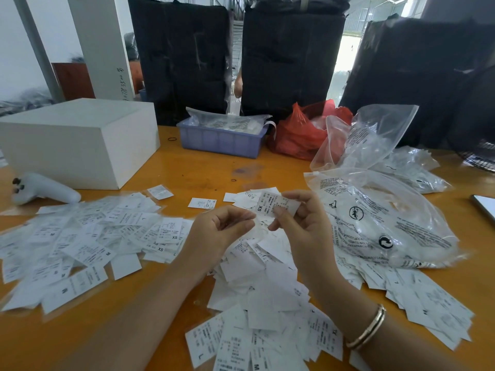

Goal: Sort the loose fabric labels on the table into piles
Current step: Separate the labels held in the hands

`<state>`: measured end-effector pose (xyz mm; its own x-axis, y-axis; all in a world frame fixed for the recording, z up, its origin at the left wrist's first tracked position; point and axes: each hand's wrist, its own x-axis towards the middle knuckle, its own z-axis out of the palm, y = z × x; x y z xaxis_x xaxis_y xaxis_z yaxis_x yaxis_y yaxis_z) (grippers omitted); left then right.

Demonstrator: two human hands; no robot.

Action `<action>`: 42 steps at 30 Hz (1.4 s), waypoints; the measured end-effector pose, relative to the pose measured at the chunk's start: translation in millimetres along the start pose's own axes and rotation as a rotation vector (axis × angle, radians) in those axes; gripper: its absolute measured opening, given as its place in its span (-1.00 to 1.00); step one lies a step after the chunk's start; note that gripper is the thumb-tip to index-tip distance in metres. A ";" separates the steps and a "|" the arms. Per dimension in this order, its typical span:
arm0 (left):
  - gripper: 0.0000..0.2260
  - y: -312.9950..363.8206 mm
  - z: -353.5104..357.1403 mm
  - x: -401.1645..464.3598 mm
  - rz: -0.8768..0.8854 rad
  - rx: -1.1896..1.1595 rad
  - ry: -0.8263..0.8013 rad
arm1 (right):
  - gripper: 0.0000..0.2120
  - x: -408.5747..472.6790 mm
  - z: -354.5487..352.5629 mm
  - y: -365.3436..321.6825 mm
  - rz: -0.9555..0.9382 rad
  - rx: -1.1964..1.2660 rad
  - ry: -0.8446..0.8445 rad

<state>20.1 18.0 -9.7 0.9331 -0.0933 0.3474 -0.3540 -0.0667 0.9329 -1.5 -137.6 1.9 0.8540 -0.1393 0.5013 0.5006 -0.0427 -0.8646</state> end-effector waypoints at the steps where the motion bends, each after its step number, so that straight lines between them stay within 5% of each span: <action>1: -0.92 0.9 0.1 -0.4 0.003 0.006 -0.001 | -0.77 0.3 0.2 -0.4 0.004 0.013 0.001; 13: -0.83 1.4 0.5 -1.0 -0.018 0.008 0.002 | -0.74 -3.0 3.4 1.5 -0.019 -0.067 -0.038; 26: -0.90 4.9 -1.8 -0.8 0.037 0.071 0.004 | -0.63 -5.8 -0.5 6.8 -0.185 -0.422 -0.156; 37: -0.88 3.6 0.8 -3.4 -0.085 0.033 -0.158 | -0.66 -4.0 -3.6 11.8 -0.207 -0.485 -0.266; 42: -0.85 3.7 0.1 -1.9 -0.146 -0.069 -0.020 | -0.73 -0.1 -3.5 12.4 -0.010 -0.266 -0.066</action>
<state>17.0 17.8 -6.9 0.9725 -0.1074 0.2064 -0.2090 -0.0129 0.9778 4.2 -141.6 -9.0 0.8612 -0.0728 0.5030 0.4613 -0.3032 -0.8338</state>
